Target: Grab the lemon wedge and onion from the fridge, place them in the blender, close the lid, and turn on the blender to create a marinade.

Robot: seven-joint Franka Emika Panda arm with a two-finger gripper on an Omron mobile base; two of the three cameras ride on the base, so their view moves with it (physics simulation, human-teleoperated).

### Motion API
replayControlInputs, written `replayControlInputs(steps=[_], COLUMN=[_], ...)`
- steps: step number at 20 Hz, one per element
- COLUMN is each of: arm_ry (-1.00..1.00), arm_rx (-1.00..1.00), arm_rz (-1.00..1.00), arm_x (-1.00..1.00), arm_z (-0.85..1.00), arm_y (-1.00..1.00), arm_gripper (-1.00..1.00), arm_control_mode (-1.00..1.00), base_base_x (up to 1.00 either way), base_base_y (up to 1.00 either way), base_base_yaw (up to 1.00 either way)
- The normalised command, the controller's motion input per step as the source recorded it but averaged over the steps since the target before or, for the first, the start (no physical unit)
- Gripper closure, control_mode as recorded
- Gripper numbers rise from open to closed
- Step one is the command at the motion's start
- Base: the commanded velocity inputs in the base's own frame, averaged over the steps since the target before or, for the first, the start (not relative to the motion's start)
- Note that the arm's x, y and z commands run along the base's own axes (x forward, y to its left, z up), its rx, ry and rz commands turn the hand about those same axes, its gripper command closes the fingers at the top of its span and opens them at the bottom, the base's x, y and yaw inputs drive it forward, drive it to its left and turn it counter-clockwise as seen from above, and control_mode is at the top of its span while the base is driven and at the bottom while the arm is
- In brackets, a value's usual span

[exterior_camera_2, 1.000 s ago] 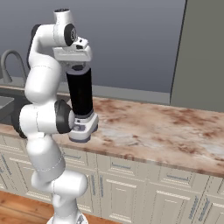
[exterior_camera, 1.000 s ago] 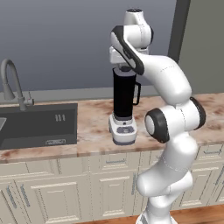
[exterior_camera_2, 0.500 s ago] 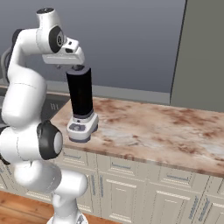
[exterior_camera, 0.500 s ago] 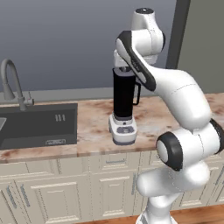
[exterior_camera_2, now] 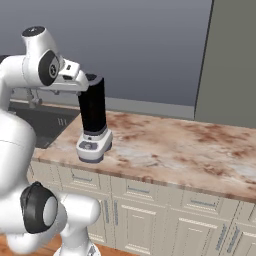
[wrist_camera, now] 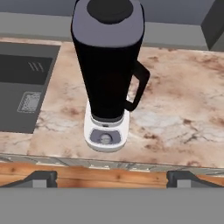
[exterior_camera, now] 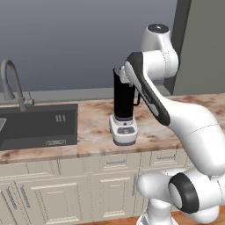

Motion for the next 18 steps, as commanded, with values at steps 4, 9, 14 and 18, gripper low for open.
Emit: replayControlInputs(steps=[4, 9, 14, 18], arm_ry=[0.00, 0.02, 0.03, 0.04], arm_rx=[0.00, 0.00, 0.00, 0.00], arm_rz=[0.00, 0.00, 0.00, 0.00], arm_x=[-0.01, 0.00, -0.03, -0.19], arm_z=[0.00, -0.07, -0.17, -0.29], arm_y=[0.00, 0.00, 0.00, 0.00], arm_gripper=[-1.00, -1.00, -1.00, -1.00], arm_control_mode=[-1.00, -1.00, -1.00, -1.00], base_base_x=[0.00, 0.00, 0.00, 0.00], base_base_y=[0.00, 0.00, 0.00, 0.00], base_base_yaw=[0.00, 0.00, 0.00, 0.00])
